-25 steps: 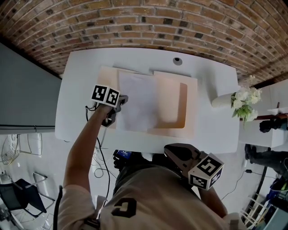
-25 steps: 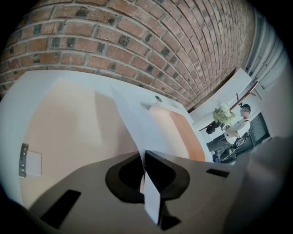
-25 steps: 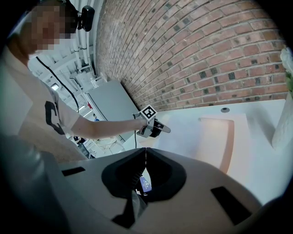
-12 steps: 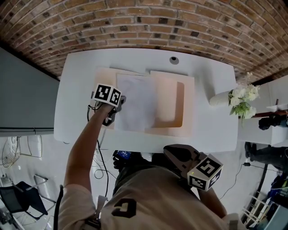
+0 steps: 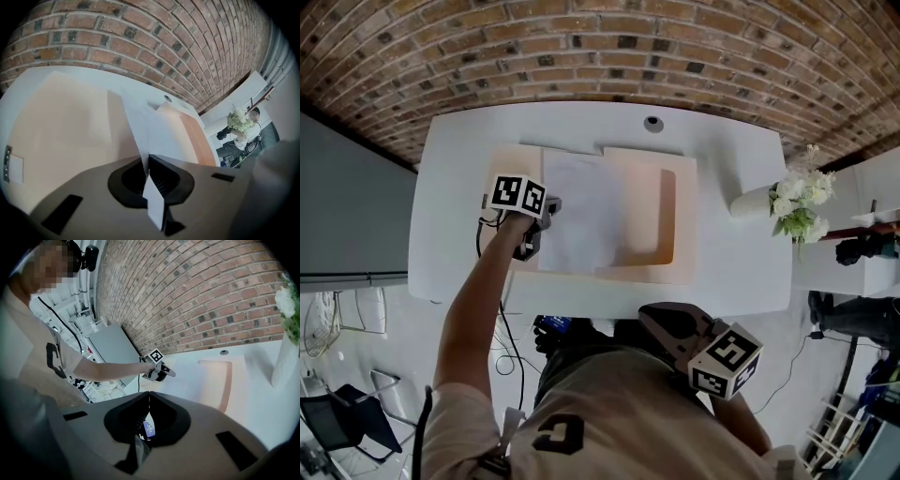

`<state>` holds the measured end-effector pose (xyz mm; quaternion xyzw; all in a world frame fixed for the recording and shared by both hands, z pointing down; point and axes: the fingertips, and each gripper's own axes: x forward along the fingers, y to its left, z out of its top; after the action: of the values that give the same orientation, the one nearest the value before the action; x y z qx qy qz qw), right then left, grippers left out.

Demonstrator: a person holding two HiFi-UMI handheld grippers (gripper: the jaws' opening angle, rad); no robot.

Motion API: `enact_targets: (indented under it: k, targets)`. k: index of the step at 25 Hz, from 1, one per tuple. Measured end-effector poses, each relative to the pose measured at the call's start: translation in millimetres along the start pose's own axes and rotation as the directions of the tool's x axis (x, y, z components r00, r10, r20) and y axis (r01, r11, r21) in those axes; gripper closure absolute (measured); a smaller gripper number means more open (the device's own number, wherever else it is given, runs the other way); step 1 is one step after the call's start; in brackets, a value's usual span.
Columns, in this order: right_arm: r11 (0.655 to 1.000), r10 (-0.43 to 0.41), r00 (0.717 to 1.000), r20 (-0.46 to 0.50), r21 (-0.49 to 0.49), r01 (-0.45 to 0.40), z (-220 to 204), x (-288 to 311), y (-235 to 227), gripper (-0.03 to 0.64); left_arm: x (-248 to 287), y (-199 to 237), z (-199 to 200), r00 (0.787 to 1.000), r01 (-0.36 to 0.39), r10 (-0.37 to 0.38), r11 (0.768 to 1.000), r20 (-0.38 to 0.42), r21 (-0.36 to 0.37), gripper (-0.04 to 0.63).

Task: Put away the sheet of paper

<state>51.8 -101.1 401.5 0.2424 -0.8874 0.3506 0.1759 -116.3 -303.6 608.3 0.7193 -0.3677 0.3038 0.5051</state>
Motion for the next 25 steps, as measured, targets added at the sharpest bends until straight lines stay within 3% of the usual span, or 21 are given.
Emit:
enact_targets:
  k: [25]
  targets:
    - [1.000, -0.022, 1.000, 0.013, 0.003, 0.021, -5, -16, -7, 0.594, 16, -25, -1, 0.999, 0.030, -0.029, 0.999, -0.021, 0.033, 0.580]
